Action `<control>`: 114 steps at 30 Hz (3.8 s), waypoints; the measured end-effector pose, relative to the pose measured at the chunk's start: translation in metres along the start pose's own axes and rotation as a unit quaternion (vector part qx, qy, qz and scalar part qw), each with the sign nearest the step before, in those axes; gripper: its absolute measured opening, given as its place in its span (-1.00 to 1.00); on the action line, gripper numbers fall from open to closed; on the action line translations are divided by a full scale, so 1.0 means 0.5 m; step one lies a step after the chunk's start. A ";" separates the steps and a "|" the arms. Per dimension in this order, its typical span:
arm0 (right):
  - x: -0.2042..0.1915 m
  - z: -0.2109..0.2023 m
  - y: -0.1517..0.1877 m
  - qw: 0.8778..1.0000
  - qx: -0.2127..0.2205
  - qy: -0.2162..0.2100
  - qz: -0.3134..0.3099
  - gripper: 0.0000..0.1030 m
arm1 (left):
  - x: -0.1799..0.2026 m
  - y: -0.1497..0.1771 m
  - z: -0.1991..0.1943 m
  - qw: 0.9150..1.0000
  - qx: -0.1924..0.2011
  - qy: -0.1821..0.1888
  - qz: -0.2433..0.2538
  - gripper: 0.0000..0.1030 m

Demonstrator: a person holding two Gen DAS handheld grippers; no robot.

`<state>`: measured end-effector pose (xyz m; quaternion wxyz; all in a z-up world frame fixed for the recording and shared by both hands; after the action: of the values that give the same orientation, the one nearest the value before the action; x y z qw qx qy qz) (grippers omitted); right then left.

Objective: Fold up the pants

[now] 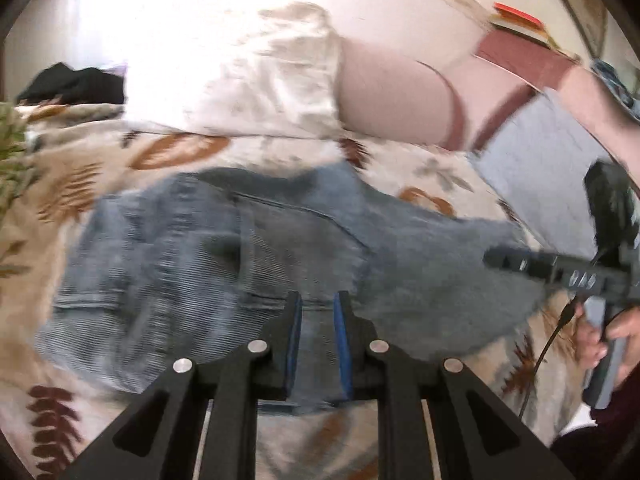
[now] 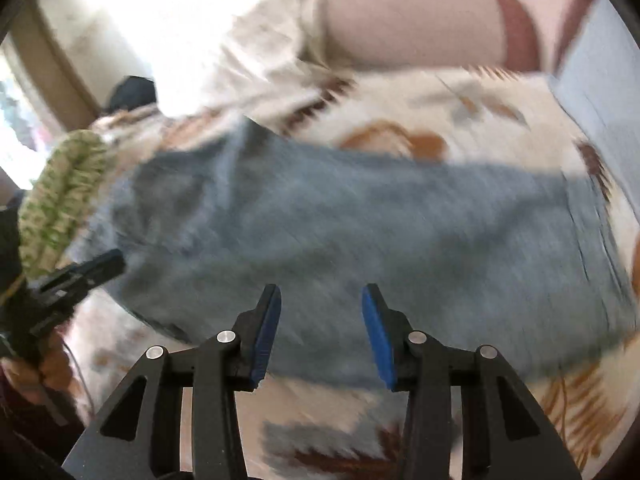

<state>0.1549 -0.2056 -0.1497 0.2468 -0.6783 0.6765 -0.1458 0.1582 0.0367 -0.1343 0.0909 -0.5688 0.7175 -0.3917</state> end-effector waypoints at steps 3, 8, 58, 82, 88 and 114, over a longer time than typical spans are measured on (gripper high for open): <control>-0.056 0.010 -0.080 0.999 0.017 -0.029 -0.014 -0.16 | -0.048 -0.008 -0.001 0.999 -0.004 -0.051 -0.011 -0.63; -0.148 0.083 -0.206 0.998 0.012 -0.037 -0.047 -0.08 | -0.117 0.012 0.025 0.994 -0.041 -0.092 -0.033 -0.63; 0.084 -0.007 -0.024 0.992 0.036 0.022 0.118 0.02 | -0.193 -0.008 0.013 0.992 -0.030 -0.095 -0.074 -0.42; 0.498 -0.118 0.180 0.869 0.053 -0.115 0.479 0.07 | 0.030 0.040 -0.026 0.983 0.033 -0.167 0.074 0.31; 0.516 -0.104 0.217 0.833 0.030 -0.147 0.532 0.07 | 0.235 -0.036 0.072 0.983 -0.027 -0.086 0.162 0.38; 0.566 -0.010 0.257 0.729 0.025 -0.165 0.664 -0.61 | 0.776 -0.128 0.574 0.866 -0.279 0.136 0.392 -0.45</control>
<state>0.0554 -0.4816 -0.2526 0.4052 -0.0633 0.8992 0.1525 0.2405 -0.4423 -0.1638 -0.0243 -0.1839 0.9659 -0.1806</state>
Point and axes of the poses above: each gripper's, at about its wrist camera, not at the fingertips, and z roughly the way its jaws point, x to its right, y to its underside, the point moved 5 cm from there along z, roughly the way its jaws point, and after that the axes turned 8 degrees about y, right-handed, at the moved point
